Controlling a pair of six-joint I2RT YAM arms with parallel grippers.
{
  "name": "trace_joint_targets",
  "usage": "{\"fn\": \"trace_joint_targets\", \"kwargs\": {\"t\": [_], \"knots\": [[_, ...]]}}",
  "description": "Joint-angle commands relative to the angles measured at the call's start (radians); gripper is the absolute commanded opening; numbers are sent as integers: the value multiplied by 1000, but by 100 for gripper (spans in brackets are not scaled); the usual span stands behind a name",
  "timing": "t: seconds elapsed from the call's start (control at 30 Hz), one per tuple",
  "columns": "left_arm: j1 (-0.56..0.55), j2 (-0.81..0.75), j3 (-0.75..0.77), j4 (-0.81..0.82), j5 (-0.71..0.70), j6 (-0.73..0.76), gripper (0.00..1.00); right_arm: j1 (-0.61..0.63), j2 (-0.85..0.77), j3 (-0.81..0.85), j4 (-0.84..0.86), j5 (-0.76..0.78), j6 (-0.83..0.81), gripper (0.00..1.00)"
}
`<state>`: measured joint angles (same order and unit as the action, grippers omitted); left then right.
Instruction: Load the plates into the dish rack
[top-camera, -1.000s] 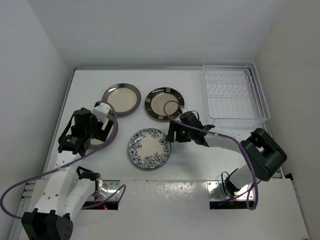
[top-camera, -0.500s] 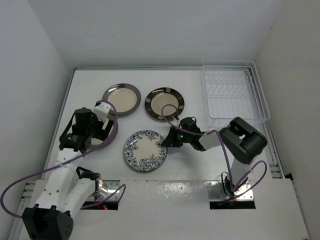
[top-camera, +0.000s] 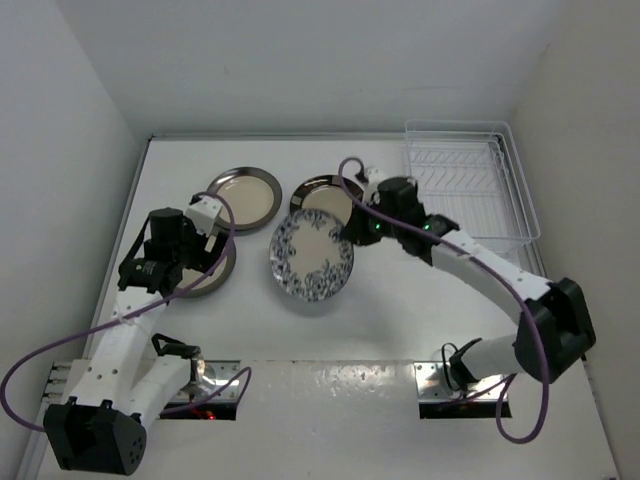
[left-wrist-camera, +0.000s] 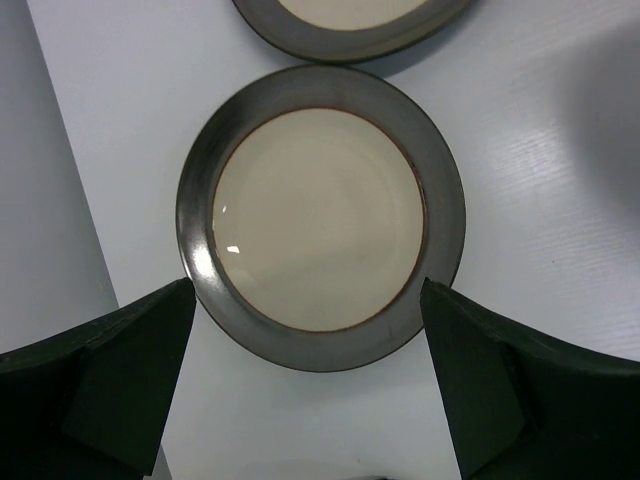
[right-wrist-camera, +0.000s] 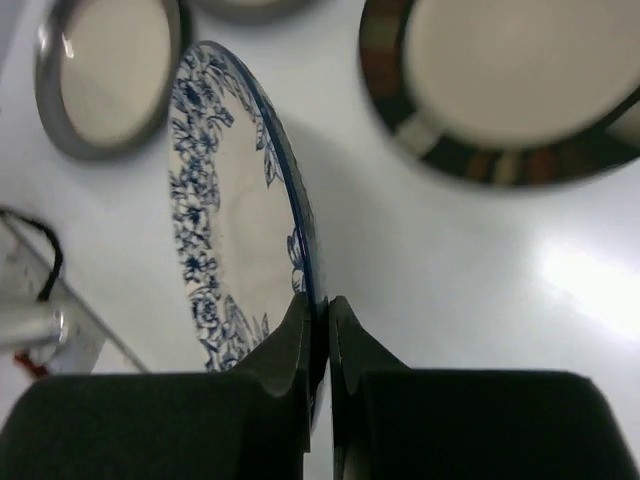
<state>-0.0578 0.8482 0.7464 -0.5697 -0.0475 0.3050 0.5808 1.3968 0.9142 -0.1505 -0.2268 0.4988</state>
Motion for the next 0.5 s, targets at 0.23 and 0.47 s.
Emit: {"fn": "trace_joint_targets", "kwargs": {"t": [0.23,0.47], "knots": [[19,38,103,13,-6,-4,100,-301,-90,546,-58,272,-281,0],[19,135,177,2,-6,45,100,-539,57,666,97,595,-549,0]]}}
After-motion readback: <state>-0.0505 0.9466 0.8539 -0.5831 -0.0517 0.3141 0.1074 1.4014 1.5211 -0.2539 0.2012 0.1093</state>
